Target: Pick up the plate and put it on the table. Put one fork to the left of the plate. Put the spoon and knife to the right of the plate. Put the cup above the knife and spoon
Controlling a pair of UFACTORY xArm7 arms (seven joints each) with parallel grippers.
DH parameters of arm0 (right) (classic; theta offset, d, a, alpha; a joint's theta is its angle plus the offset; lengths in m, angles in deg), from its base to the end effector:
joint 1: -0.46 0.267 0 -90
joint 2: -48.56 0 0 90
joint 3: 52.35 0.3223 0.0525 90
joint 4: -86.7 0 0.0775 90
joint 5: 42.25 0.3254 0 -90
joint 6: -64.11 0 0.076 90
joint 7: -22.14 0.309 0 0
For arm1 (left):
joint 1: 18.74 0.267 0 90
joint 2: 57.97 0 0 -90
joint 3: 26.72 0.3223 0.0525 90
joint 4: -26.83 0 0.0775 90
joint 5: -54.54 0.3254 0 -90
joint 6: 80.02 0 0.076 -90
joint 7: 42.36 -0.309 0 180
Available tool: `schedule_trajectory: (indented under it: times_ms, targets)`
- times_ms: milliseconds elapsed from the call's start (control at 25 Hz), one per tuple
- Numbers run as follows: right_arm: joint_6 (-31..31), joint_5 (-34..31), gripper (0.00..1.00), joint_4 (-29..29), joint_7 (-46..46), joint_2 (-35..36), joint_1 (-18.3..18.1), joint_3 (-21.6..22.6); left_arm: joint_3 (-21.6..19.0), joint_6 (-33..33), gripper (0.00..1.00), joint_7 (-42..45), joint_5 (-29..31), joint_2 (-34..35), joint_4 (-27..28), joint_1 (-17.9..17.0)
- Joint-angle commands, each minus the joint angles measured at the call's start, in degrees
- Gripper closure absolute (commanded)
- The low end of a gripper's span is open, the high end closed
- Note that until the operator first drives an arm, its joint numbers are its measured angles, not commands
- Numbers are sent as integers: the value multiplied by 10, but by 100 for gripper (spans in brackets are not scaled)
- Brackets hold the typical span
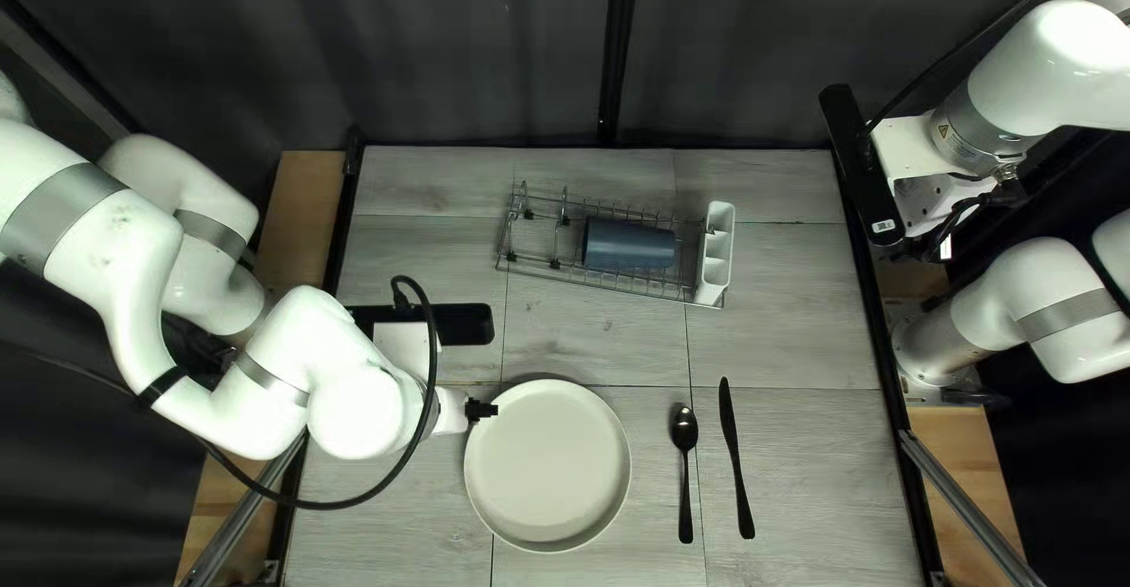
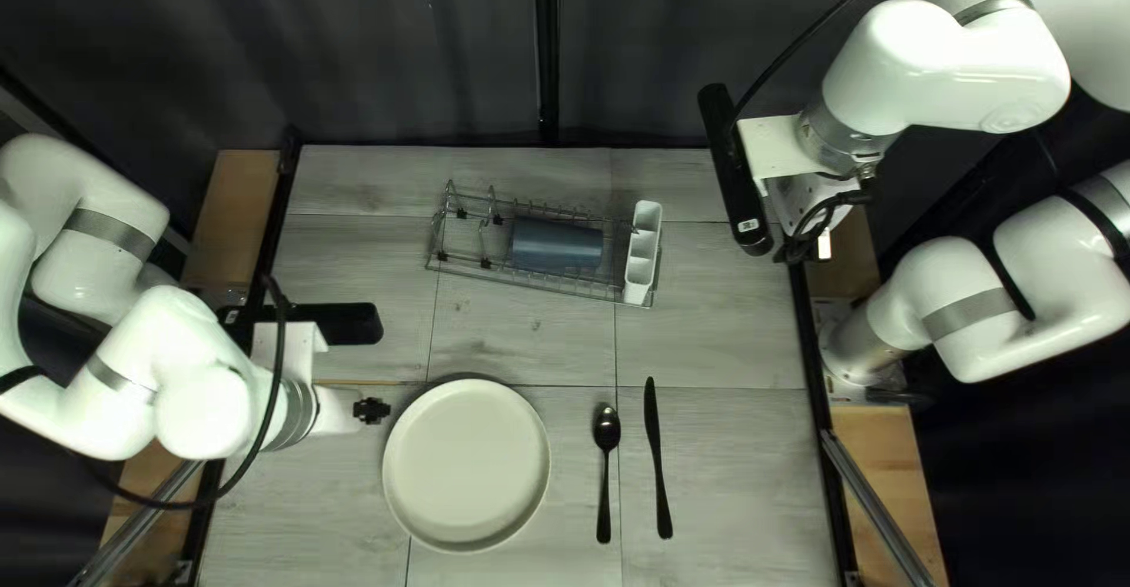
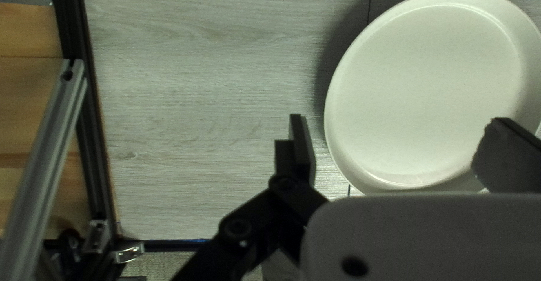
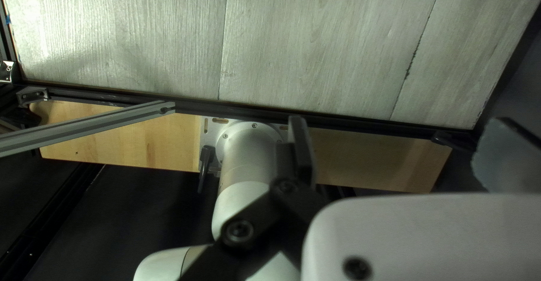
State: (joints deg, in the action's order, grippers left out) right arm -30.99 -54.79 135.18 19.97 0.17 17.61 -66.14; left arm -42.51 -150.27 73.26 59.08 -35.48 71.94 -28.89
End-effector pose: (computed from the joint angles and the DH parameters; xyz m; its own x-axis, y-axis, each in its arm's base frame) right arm 0.2023 -0.0519 0.3210 0.9882 0.1527 0.0133 0.1521 -0.9876 0.0390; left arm 0.2986 -0.1092 0.2193 0.0095 0.9825 0.1861 0.9997 -0.0133 0.0193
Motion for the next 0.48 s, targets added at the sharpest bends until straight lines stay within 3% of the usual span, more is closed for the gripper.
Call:
schedule_trajectory:
  times_ms: [40,160,280,360,480]
  targets:
    - [0,0,0,0,0,0,0,0,88,-92,0,-214,5,70,29,-18]
    - [0,0,0,0,0,0,0,0,128,-162,0,-371,12,67,82,-38]
    - [0,0,0,0,0,0,0,0,150,-223,0,-502,33,108,95,-61]
    - [0,0,0,0,0,0,0,0,149,-252,0,-540,45,159,90,-67]
    - [0,0,0,0,0,0,0,0,149,-252,0,-540,45,159,90,-67]
